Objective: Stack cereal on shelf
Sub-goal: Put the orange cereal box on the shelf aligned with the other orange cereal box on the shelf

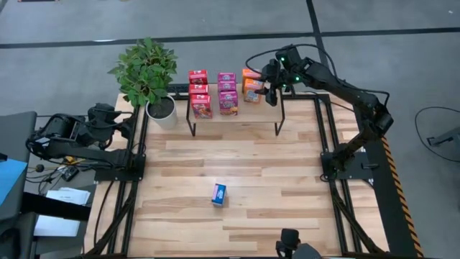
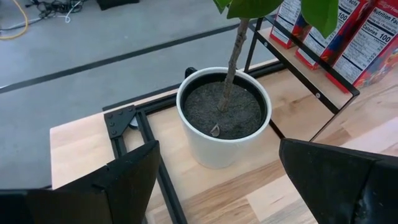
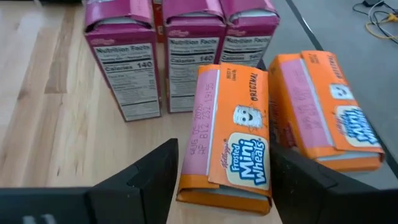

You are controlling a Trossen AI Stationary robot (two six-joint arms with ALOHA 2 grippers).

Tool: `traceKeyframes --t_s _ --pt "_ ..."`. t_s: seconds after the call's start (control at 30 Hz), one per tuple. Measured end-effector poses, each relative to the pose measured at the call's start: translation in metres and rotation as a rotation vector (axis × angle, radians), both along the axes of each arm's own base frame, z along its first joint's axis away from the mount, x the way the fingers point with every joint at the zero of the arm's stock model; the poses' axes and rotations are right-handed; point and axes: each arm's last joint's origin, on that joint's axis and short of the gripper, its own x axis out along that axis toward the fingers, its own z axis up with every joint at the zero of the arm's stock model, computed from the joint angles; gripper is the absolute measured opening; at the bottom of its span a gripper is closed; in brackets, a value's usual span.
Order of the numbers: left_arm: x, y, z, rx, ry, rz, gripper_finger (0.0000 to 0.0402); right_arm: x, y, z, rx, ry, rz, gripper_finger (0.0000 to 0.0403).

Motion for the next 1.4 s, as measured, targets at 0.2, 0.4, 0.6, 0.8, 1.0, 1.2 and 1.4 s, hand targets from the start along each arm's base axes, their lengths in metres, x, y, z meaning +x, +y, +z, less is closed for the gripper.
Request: traceKeyframes --t_s 0.2,0.4,0.6,0.8,1.0,1.2,1.4 --pt "0.000 0.000 0.000 -0.001 -0.002 0.001 0.0321 -0.002 -0.001 0.004 0.001 0.009 -0.008 0.0253" --pt "0.000 0.000 0.000 -0.005 -0.002 -0.001 0.0321 -0.006 0.000 0.019 -0.012 0.018 -0.002 0.0253" --pt "0.000 0.000 0.000 -0.008 -0.003 -0.002 0.0321 -0.019 -0.001 0.039 0.006 0.053 -0.023 0.0251" --pt "0.000 0.000 0.000 -0.007 -0.003 -0.002 0.0321 -0.033 0.001 0.045 0.070 0.121 -0.038 0.0225" --pt "0.000 0.000 0.000 0.004 -0.004 0.007 0.0321 -0.034 0.003 0.026 0.137 0.190 -0.033 0.0183" --pt "0.000 0.000 0.000 0.009 -0.009 0.016 0.0321 -0.029 -0.001 0.013 0.119 0.185 -0.019 0.0155" --pt "0.000 0.000 0.000 0.005 -0.016 0.021 0.0321 -0.019 -0.006 0.012 0.077 0.150 -0.006 0.0141"
